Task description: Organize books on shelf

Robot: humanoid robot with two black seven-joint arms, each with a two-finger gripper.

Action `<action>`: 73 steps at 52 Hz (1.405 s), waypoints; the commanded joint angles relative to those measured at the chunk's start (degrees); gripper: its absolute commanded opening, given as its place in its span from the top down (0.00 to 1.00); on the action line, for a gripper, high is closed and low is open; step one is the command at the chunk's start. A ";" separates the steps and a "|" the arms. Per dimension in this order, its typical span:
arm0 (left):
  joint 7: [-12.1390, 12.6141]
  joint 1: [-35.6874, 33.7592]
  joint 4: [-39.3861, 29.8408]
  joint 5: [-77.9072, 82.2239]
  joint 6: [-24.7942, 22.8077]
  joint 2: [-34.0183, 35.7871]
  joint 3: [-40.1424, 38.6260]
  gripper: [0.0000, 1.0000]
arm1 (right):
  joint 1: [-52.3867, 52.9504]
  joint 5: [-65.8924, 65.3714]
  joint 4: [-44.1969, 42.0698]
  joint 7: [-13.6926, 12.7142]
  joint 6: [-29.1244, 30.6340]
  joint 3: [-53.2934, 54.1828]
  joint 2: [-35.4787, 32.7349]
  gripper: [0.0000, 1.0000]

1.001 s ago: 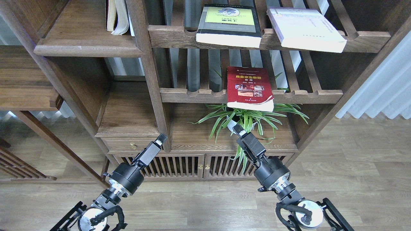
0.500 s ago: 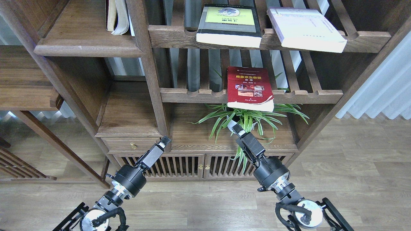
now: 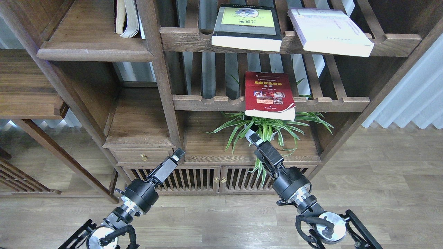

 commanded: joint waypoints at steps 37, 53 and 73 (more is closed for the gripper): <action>0.00 -0.37 -0.01 -0.09 0.00 0.00 0.00 0.00 | -0.09 0.19 -1.19 0.00 0.09 -4.47 0.01 0.01; 0.00 -0.28 -0.10 -0.09 0.00 0.00 -0.44 0.00 | 3.16 0.63 -1.45 0.00 -1.05 -4.56 0.01 0.01; 0.09 -0.37 -0.01 -0.09 0.00 0.00 -0.97 0.00 | 11.95 1.94 -9.35 0.70 0.35 -6.76 0.01 0.01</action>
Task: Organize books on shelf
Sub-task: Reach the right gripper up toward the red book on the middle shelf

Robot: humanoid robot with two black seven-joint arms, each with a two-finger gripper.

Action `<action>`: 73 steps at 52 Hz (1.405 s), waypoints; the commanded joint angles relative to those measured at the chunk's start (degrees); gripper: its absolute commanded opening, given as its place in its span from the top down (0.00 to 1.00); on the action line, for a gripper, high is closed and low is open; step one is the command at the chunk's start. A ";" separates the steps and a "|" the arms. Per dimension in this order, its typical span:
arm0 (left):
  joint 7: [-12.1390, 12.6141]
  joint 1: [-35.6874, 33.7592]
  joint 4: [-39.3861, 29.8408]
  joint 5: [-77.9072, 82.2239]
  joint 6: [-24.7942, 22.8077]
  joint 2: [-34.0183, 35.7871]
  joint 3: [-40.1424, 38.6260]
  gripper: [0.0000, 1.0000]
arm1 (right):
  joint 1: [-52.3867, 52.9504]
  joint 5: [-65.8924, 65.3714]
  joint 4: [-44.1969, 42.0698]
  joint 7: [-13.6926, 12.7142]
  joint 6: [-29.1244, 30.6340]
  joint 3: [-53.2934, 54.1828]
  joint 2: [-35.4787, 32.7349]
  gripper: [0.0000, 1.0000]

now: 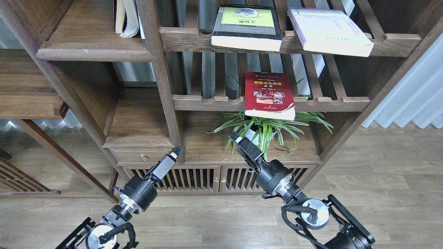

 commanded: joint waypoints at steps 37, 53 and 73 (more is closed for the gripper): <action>0.05 -2.12 1.34 0.00 0.00 0.00 -0.56 0.00 | 3.72 2.49 -8.17 0.67 11.47 -2.72 0.00 0.01; 0.05 -1.94 1.25 0.00 0.00 0.18 -0.82 0.00 | 4.42 14.87 -8.96 2.33 9.72 -6.23 0.00 0.01; 0.05 -1.15 0.19 -0.09 0.00 0.44 -3.28 0.00 | 5.48 19.90 -9.05 6.91 10.33 -5.97 0.00 0.01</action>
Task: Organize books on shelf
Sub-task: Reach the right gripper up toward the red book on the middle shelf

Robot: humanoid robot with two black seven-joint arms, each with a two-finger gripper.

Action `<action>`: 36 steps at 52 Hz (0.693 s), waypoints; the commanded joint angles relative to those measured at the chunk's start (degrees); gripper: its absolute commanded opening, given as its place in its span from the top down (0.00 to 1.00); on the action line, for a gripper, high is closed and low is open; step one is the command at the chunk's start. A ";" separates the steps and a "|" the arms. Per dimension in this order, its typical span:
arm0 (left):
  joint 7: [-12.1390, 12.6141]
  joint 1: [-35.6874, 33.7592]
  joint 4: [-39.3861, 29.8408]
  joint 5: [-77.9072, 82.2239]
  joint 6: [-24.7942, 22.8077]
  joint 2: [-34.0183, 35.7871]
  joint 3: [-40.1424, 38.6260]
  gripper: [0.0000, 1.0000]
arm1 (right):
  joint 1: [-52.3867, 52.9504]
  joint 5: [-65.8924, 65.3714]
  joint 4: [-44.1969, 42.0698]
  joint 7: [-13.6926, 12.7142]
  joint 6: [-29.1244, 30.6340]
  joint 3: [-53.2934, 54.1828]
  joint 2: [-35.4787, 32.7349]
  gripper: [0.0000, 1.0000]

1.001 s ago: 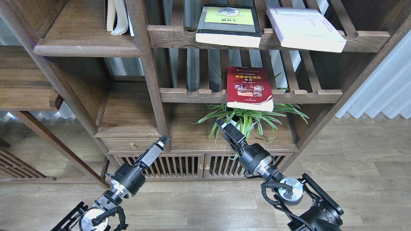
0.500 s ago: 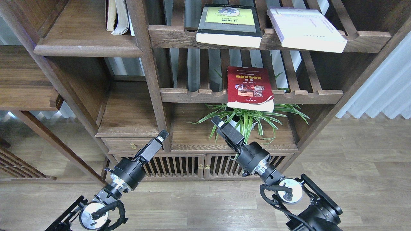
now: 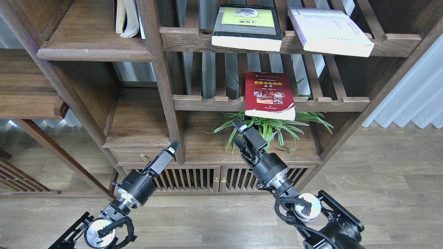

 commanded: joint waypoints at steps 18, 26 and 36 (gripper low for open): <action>-0.08 2.52 -0.13 -7.03 0.00 3.34 -10.81 0.00 | -0.47 3.70 0.52 9.24 -6.80 -0.03 0.00 0.01; -0.08 2.96 0.04 -7.03 0.00 3.34 -10.98 0.00 | 0.58 5.55 0.61 13.65 -11.64 -0.39 0.00 0.01; -0.08 2.96 0.13 -7.03 0.00 3.34 -10.98 0.00 | 2.43 5.64 0.61 13.82 -11.47 -1.53 0.00 0.01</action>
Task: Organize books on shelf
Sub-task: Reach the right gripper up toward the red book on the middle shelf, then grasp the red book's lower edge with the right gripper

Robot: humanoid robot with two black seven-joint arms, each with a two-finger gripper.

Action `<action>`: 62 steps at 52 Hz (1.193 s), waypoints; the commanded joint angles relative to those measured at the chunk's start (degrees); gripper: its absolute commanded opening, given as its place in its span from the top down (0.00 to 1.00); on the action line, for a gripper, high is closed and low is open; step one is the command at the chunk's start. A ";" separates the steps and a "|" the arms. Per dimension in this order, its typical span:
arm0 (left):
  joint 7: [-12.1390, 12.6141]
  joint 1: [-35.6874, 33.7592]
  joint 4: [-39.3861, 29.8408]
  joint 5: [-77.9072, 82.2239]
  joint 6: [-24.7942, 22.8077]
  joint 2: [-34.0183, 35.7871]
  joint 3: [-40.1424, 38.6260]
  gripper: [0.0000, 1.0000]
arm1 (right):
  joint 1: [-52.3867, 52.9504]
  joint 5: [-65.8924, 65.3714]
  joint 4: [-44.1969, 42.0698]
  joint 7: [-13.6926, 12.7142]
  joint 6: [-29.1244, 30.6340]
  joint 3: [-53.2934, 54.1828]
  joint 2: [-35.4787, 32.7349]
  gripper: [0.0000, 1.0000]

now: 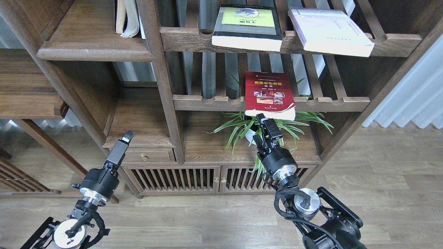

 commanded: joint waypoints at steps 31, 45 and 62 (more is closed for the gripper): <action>0.00 -0.25 0.31 -0.01 0.00 0.20 0.16 0.00 | 10.50 3.68 -10.06 2.49 -1.36 0.12 0.00 0.08; 0.00 -0.25 0.57 -0.01 0.00 0.29 -0.02 0.00 | 11.29 3.42 -10.32 3.55 -1.36 0.12 0.00 0.31; 0.00 -0.16 0.57 -0.01 0.00 0.37 -0.28 0.00 | 11.73 3.15 -10.76 4.87 -0.65 -0.06 0.00 0.71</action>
